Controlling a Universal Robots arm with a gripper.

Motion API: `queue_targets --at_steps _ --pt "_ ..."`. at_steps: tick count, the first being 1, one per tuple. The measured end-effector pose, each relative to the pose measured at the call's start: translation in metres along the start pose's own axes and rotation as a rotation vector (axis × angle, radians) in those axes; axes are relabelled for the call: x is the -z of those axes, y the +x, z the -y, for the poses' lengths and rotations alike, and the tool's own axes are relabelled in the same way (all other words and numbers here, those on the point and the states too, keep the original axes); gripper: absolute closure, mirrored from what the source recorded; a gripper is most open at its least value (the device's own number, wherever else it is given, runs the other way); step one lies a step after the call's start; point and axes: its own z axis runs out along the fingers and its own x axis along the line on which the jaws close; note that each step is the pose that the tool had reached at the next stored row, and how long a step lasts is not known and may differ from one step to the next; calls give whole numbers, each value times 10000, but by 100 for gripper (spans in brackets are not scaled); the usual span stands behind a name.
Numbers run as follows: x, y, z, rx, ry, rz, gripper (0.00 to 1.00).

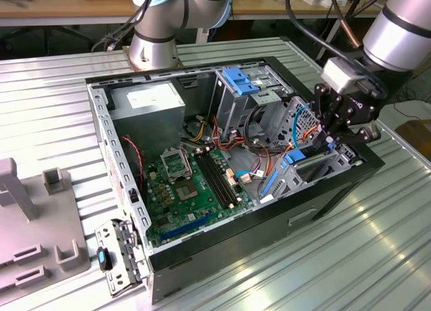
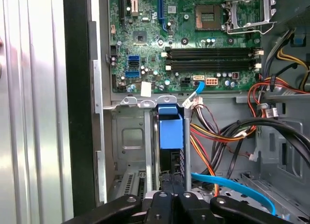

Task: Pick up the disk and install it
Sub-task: 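Insert the first disk wire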

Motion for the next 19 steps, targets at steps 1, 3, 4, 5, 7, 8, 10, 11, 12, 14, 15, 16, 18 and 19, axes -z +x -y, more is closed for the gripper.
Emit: queue_targets --at_steps 1,3,4,5,7,8,10,11,12,14,15,16,18,19 --pt "39 0 1 2 0 -3 89" --pt "74 0 2 74 -1 -3 89" --pt "73 0 1 194 -1 2 89" --pt "73 -1 1 446 -3 8 89" --pt "75 -1 1 980 -7 15 89" --pt "73 -1 5 1226 -9 21 89" --pt "60 -17 64 1382 -10 23 89" --pt "59 -26 77 1404 -10 21 89" --pt "59 -38 85 1432 -11 22 89" --pt "56 -55 126 1506 -11 26 89" --pt "55 -61 142 1535 -11 27 89" --pt "54 -67 162 1567 -11 27 89" --pt "49 -85 221 1633 -12 27 89" --pt "48 -104 246 1653 -12 25 89"
